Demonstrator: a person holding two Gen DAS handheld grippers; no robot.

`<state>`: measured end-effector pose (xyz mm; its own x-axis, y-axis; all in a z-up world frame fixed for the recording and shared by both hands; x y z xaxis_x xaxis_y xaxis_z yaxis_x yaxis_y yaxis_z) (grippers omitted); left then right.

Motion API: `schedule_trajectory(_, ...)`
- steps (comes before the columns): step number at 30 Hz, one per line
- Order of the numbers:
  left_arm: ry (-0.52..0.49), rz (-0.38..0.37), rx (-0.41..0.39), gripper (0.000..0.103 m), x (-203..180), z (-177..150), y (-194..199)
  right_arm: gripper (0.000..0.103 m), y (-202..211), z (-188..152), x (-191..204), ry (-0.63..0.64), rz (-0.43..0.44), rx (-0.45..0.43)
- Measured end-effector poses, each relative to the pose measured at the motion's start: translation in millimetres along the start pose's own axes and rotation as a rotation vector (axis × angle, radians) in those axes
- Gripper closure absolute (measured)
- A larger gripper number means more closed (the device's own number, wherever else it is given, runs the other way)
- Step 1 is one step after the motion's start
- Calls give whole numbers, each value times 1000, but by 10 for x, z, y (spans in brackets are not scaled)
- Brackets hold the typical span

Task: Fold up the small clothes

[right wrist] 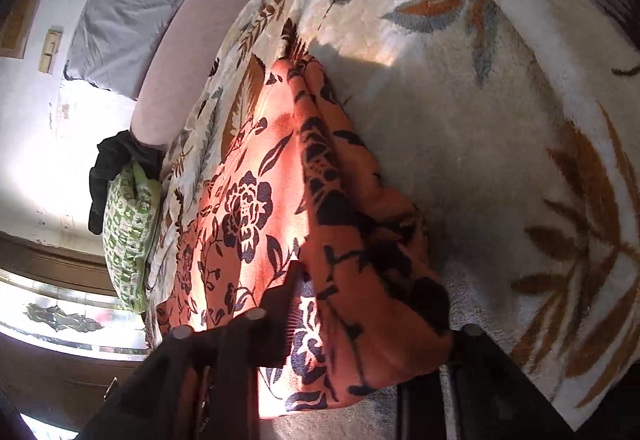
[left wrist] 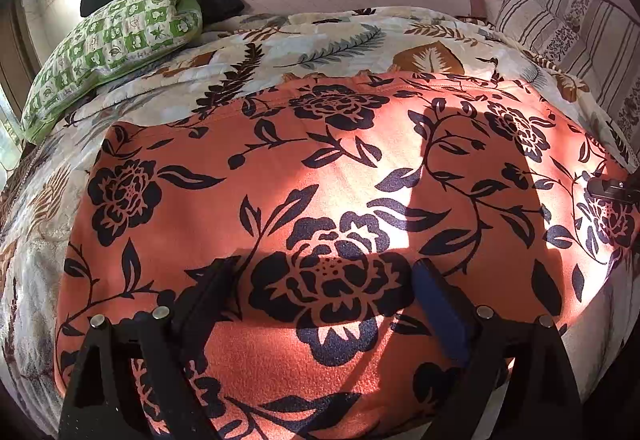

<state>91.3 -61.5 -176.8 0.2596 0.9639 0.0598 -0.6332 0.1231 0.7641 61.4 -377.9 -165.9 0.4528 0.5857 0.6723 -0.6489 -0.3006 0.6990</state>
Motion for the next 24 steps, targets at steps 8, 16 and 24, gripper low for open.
schedule_trajectory(8,39,3,-97,12,76,208,394,75,-32,-9,-100,-59,13,34)
schedule_trajectory(16,-36,28,15,9,9,-63,10,84,-66,-18,-24,26,-13,46)
schedule_trajectory(24,175,-69,-86,10,475,97,454,94,242,-103,882,297,13,-57)
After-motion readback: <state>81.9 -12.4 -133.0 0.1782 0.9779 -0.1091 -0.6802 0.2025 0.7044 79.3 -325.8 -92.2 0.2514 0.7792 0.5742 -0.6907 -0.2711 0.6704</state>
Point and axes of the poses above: each gripper's, at about its wrist camera, not at the fingertips, and y roughly against the way its jaws point, x to its left, z to its top, the point moved 7 cm from there along -y, roughly the way its jaws point, and after that the axes turned 3 degrees about -x, right-handed, at the moved point
